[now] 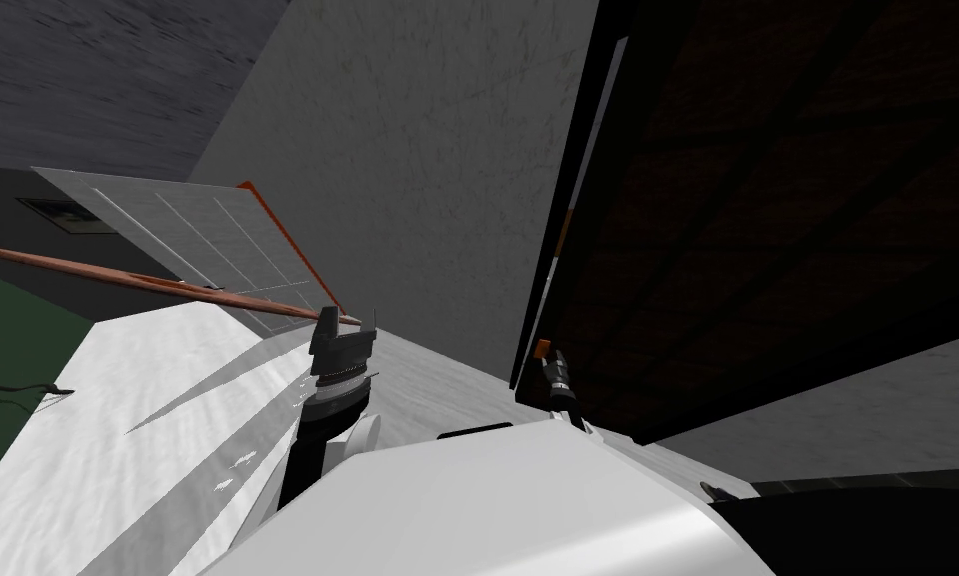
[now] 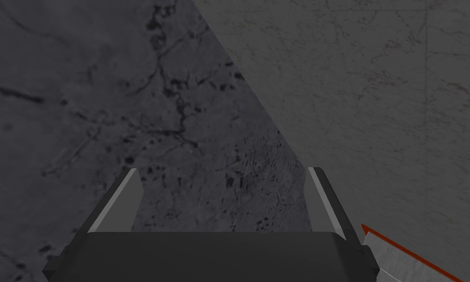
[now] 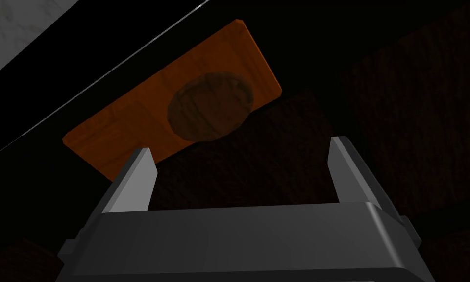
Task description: Pull the door open
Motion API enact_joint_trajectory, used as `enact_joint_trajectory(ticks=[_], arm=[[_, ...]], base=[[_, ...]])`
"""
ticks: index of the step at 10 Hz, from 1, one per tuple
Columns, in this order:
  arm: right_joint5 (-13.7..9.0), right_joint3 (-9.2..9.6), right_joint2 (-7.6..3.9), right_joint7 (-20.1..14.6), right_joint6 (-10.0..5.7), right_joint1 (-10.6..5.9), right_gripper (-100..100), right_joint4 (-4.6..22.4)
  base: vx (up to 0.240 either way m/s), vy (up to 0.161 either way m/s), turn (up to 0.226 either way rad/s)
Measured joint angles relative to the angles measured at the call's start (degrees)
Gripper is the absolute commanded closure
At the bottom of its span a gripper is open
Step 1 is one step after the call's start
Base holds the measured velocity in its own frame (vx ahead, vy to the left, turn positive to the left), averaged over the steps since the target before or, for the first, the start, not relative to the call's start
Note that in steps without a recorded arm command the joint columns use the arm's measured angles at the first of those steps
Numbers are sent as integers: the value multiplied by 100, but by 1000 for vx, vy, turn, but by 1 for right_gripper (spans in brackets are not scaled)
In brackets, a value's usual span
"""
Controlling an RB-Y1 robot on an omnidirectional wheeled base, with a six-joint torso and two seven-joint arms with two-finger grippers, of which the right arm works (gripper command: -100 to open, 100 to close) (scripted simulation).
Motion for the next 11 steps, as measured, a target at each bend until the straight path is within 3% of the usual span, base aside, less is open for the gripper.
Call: enact_joint_trajectory(ticks=[11], arm=[[-635,186,185,-1575,39,-173,-100,28]], base=[[-50,-11,42]])
